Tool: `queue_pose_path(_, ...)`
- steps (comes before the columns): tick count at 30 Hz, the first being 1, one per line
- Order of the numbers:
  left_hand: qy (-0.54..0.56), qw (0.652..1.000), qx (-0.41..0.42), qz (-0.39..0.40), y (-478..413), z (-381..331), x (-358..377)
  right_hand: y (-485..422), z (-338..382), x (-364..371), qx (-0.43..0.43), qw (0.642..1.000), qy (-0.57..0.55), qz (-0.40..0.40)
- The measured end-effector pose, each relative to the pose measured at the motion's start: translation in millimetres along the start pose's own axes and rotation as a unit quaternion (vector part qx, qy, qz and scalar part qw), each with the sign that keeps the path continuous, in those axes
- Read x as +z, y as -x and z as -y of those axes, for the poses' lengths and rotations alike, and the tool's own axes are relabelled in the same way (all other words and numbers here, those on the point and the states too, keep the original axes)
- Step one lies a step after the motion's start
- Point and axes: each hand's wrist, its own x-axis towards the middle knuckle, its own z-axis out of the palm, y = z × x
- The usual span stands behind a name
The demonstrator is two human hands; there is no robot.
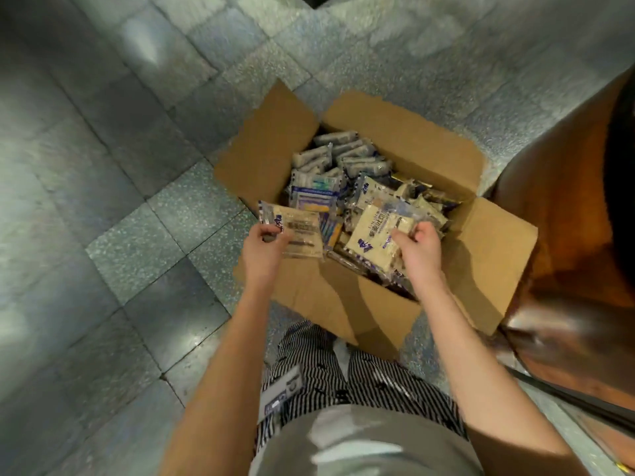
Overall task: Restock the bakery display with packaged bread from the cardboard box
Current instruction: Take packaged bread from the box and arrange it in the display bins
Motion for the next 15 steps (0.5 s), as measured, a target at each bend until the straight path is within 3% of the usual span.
queue_pose_path(3,0.025,0.998,0.009,-0.06,42.5,14.1,-12.6,11.7,4.5,-9.6,-0.035,0.997,0.003,0.063)
queue_pose_path(8,0.215,0.966,-0.008,-0.142,139.8,45.7,-32.7,46.0,-0.4,-17.7,-0.087,0.986,-0.012,0.141)
queue_pose_path(12,0.243,0.95,-0.047,-0.192,206.6,85.4,-60.5,86.5,-6.0,-7.5,-0.131,0.962,0.013,0.24)
queue_pose_path(15,0.284,0.919,-0.061,-0.268,250.0,109.5,-79.2,118.4,-9.1,9.9,-0.156,0.936,0.043,0.313)
